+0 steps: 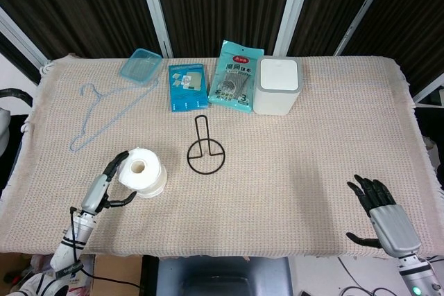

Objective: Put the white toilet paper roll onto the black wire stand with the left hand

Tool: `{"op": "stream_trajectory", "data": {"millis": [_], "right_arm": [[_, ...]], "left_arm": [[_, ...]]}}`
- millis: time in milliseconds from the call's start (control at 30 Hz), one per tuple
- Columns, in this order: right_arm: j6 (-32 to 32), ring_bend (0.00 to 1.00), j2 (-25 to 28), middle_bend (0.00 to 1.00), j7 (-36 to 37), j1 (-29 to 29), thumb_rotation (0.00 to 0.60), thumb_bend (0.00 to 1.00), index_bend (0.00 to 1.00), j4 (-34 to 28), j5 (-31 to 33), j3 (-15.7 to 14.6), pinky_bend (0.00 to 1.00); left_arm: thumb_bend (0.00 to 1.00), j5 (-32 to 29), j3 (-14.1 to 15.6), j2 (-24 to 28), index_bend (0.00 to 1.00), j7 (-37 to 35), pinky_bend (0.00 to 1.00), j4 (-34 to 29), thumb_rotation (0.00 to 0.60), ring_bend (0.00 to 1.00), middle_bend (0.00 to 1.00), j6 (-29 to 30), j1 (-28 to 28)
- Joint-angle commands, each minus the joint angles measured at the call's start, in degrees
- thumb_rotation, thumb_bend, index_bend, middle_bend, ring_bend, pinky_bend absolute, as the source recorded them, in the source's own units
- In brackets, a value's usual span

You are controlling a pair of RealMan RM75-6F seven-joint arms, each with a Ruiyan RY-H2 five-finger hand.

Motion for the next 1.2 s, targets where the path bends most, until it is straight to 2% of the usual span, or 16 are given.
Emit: {"op": "stream_trajectory", "data": {"millis": [33,167,300,467,533,667,733,833,933,1200], "right_arm": [[0.0,0.0,0.0,0.0,0.0,0.0,0.6,0.14,0.0,0.0,0.0,0.0,0.0],[0.1,0.0,0.1,0.0,0.2,0.0,0.6,0.14,0.0,0.0,0.0,0.1,0.0],[0.2,0.0,0.2,0.0,0.4,-0.1,0.6,0.14,0.0,0.0,-0.1,0.0,0.0],[0.2,0.0,0.2,0.0,0.4,-0.1,0.6,0.14,0.0,0.0,-0.1,0.0,0.0],[0.2,0.0,0.2,0.0,0.4,-0.1,0.6,0.14,0.0,0.0,-0.2,0.0,0.0],[0.2,0.0,0.2,0.0,0.4,-0.1,0.6,0.14,0.0,0.0,-0.1,0.0,0.0],[0.3,0.0,0.2,0.0,0.5,-0.1,0.6,0.14,0.0,0.0,-0.1,0.0,0.0],[0.3,0.0,0.3,0.0,0.6,-0.1,0.6,0.14,0.0,0.0,-0.2,0.0,0.0],[0.3,0.0,0.4,0.0,0.7,-0.1,0.6,0.14,0.0,0.0,-0.4,-0.1,0.0],[0.7,0.0,0.7,0.0,1.1,-0.3,0.6,0.14,0.0,-0.1,-1.1,-0.4,0.0]], "left_arm": [[0.31,-0.7,-0.2,-0.3,0.0,-0.8,0.07,-0.1,0.6,0.0,0.0,-1.6,-1.0],[0.31,-1.8,-0.8,-0.9,0.0,-1.1,0.15,0.1,0.6,0.0,0.0,-2.9,-1.7],[0.31,-2.8,-1.3,-1.7,0.0,-2.1,0.3,0.3,0.6,0.02,0.0,-3.7,-2.1],[0.32,-3.7,-2.0,-2.6,0.02,-2.8,0.47,0.7,0.6,0.16,0.02,-4.1,-2.5],[0.34,-4.1,-2.1,-2.9,0.09,-3.1,0.52,0.8,0.6,0.21,0.08,-5.2,-3.0],[0.38,-4.5,-2.2,-3.5,0.33,-2.8,0.65,1.3,0.6,0.39,0.34,-6.0,-3.4],[0.42,-4.3,-2.2,-3.7,0.41,-2.7,0.7,1.6,0.6,0.45,0.42,-5.6,-3.4],[0.44,-3.8,-2.2,-3.9,0.46,-2.8,0.72,1.7,0.6,0.48,0.47,-4.0,-3.1],[0.44,-3.5,-2.5,-3.7,0.46,-2.6,0.72,1.2,0.6,0.48,0.47,-2.2,-2.7],[0.44,-1.1,-4.7,-1.7,0.45,-0.2,0.73,-3.8,0.6,0.48,0.47,7.6,-1.5]]}}
